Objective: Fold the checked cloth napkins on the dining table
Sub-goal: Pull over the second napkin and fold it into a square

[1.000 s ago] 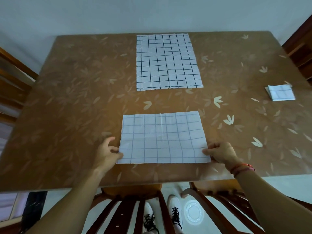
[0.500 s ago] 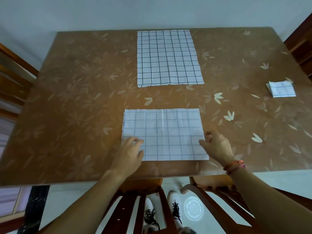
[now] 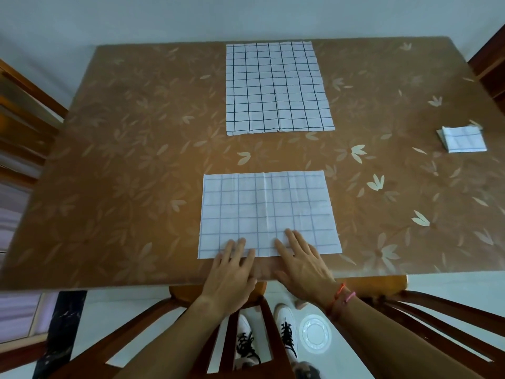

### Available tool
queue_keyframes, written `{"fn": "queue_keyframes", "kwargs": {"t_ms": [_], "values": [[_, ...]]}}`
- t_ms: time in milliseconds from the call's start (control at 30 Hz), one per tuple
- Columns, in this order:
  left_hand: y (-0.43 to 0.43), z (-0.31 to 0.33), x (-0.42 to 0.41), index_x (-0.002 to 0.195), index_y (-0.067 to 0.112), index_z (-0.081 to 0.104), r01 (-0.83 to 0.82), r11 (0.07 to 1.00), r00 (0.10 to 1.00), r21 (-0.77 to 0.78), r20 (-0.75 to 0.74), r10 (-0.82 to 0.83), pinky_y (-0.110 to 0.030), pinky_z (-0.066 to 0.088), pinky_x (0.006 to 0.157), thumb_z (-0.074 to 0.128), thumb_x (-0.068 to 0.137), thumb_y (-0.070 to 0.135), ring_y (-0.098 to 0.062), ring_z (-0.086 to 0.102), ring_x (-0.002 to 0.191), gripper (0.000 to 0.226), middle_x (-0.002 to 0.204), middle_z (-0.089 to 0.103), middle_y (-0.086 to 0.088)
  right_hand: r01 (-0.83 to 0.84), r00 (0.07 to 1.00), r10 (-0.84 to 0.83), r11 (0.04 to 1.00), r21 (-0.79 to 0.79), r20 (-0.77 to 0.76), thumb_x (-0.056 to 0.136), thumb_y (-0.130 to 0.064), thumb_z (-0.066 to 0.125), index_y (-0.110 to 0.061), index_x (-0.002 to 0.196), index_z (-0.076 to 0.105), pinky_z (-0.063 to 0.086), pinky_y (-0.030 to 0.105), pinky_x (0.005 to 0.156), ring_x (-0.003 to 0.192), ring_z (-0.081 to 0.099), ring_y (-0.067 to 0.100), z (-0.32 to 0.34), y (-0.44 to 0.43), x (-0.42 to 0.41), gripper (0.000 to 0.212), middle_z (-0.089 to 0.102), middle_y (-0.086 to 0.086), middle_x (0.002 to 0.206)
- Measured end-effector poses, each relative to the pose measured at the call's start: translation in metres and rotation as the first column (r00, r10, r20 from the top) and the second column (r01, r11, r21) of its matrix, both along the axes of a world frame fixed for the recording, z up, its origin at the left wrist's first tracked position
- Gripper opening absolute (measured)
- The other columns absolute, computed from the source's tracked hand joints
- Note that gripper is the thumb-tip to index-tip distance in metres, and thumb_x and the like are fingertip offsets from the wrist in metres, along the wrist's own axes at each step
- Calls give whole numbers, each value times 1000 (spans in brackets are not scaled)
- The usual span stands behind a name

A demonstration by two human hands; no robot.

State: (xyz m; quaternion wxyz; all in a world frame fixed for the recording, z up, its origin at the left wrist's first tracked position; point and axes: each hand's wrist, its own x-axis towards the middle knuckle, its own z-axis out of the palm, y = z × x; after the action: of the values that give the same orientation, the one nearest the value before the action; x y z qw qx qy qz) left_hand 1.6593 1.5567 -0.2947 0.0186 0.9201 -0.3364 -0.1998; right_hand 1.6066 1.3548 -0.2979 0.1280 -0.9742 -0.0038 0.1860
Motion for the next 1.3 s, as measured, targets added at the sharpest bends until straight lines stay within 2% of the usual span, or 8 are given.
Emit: {"fn": "queue_keyframes", "kwargs": {"t_ms": [200, 333, 500, 867, 1000, 1067, 1200, 1300], "values": [[-4, -2, -7, 138, 12, 50, 46, 998, 999, -50, 30, -45, -54, 40, 104, 31, 94, 43, -36, 35, 139, 57, 150, 40, -16, -88, 991, 91, 996, -35, 95, 88, -47, 50, -8, 150, 31, 34, 49, 115, 148, 21, 36, -5, 11, -7, 76, 22, 21, 159], [-11, -7, -11, 154, 9, 3, 85, 996, 996, -20, -6, -85, -47, 6, 121, 25, 101, 37, -26, -10, 148, 64, 159, -9, -9, -206, 967, 215, 976, -71, 139, 88, -44, 56, 1, 145, 42, 39, 45, 111, 143, 33, 32, -9, 28, -12, 74, 37, 20, 153], [-5, -13, -14, 146, 1, 31, 78, 996, 996, -44, 45, -76, -42, 24, 114, 26, 92, 33, -27, 22, 144, 63, 154, 30, -17, -199, 971, 207, 977, -77, 121, 86, -46, 63, 3, 142, 45, 44, 45, 107, 141, 38, 33, -12, 35, -15, 77, 39, 22, 151], [27, -13, -19, 149, 0, 17, -70, 998, 996, 0, 62, 70, -39, 16, 115, 16, 93, 41, -25, 11, 147, 70, 159, 10, -14, -176, 984, 179, 978, -115, 18, 91, -57, 32, 5, 144, 41, 41, 48, 109, 142, 34, 34, -14, 12, -25, 81, 32, 22, 155], [48, -15, -21, 150, 1, 9, -140, 990, 989, 27, 50, 139, -40, 13, 117, 34, 99, 38, -25, 3, 148, 67, 160, 3, -14, -125, 992, 126, 982, -142, 0, 93, -59, 27, 4, 148, 32, 34, 47, 114, 146, 26, 34, -15, -10, -38, 84, 22, 21, 158], [56, -14, -23, 151, 1, 8, -193, 980, 981, 40, 31, 192, -40, 13, 118, 32, 100, 38, -25, 2, 148, 67, 159, -1, -14, -86, 996, 82, 985, -150, -35, 93, -61, 22, 3, 151, 22, 29, 48, 117, 148, 17, 33, -15, -25, -45, 87, 10, 19, 161], [62, -11, -23, 151, -1, 11, -275, 959, 961, 62, 14, 275, -42, 17, 118, 20, 95, 41, -27, 7, 149, 70, 159, 0, -16, -14, 997, 0, 984, -179, -78, 82, -66, -3, 0, 153, -6, -3, 38, 119, 151, -9, 29, -4, -56, -58, 97, -17, 15, 161], [58, -7, -20, 152, 1, 8, -298, 952, 954, 65, -15, 300, -41, 14, 119, 26, 101, 38, -24, 3, 149, 66, 161, -2, -14, 19, 993, -41, 982, -187, -112, 78, -74, -18, -1, 153, -9, -5, 37, 118, 151, -12, 28, 3, -67, -65, 105, -17, 15, 162]]}}
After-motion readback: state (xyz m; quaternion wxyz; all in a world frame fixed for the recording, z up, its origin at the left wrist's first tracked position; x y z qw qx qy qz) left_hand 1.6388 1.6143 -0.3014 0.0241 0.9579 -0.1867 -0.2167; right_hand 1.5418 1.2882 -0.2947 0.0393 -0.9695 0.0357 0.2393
